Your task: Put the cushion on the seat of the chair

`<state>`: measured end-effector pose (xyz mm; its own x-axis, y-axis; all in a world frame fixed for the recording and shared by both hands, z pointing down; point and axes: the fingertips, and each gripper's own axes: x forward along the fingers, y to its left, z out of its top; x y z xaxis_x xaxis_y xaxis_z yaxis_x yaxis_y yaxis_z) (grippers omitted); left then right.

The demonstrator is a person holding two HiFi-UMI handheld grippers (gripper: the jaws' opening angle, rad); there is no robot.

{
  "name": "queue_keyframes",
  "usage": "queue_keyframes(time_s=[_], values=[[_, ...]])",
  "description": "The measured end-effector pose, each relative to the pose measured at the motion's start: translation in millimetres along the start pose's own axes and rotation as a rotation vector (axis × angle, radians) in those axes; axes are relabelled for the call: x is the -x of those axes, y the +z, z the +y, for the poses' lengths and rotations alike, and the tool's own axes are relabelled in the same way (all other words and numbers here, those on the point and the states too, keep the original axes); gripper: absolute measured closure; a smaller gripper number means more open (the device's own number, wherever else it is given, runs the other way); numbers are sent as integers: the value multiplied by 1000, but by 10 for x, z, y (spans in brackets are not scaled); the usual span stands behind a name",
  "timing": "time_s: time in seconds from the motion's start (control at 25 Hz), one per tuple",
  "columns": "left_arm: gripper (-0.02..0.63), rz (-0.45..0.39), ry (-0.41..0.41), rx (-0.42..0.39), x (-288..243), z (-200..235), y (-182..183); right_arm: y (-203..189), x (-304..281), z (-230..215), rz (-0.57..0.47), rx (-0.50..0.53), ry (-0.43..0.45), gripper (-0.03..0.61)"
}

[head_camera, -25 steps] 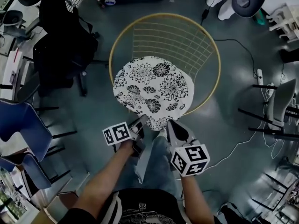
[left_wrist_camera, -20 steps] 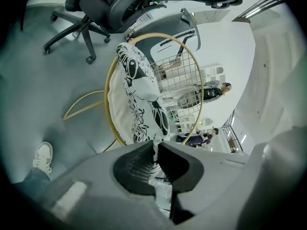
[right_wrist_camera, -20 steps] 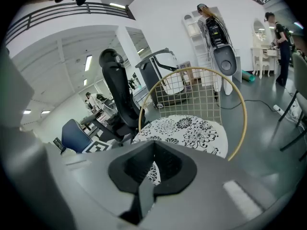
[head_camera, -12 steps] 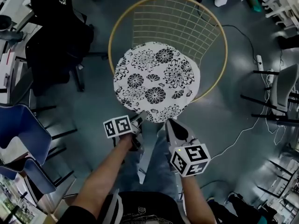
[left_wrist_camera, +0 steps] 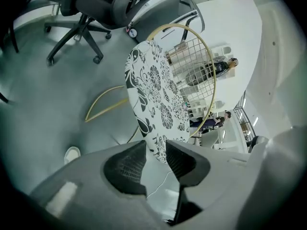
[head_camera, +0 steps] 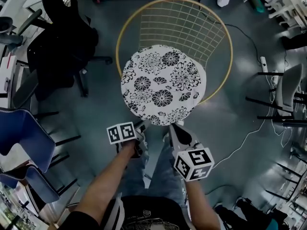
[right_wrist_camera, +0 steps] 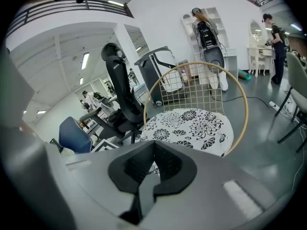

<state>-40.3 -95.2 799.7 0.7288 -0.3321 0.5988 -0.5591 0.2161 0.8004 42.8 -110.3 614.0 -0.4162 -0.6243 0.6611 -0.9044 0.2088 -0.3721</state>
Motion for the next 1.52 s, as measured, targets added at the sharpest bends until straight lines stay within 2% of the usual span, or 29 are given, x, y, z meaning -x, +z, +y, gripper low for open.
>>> queue_keyframes(time_s=[0.08,0.32,0.48,0.68,0.84,0.92,1.0,1.28,1.52], values=[[480,-7,10,-24,108,-19,36,21,15,64,-2,0,3,581],[482,-42,9,-169,467,-334,167,154,117,245,-23,4,18,580],[483,-101,-44,-244,749,-805,272,277,263,370,-41,21,24,580],[493,-158,-137,-456,1020,-1595,496,578,394,463,-108,48,17,580],[569,-199,-175,-611,1225,-2152,532,786,544,492,-160,57,-2,580],[610,-228,-200,-652,1342,-2409,513,882,642,519,-185,61,-5,580],[614,-248,-223,-685,1443,-2637,477,963,723,541,-211,61,-6,580],[618,-285,-165,-859,1582,-3020,335,1157,891,644,-283,78,8,581],[620,-286,-130,-922,1552,-3077,346,1199,926,616,-309,84,-10,581]])
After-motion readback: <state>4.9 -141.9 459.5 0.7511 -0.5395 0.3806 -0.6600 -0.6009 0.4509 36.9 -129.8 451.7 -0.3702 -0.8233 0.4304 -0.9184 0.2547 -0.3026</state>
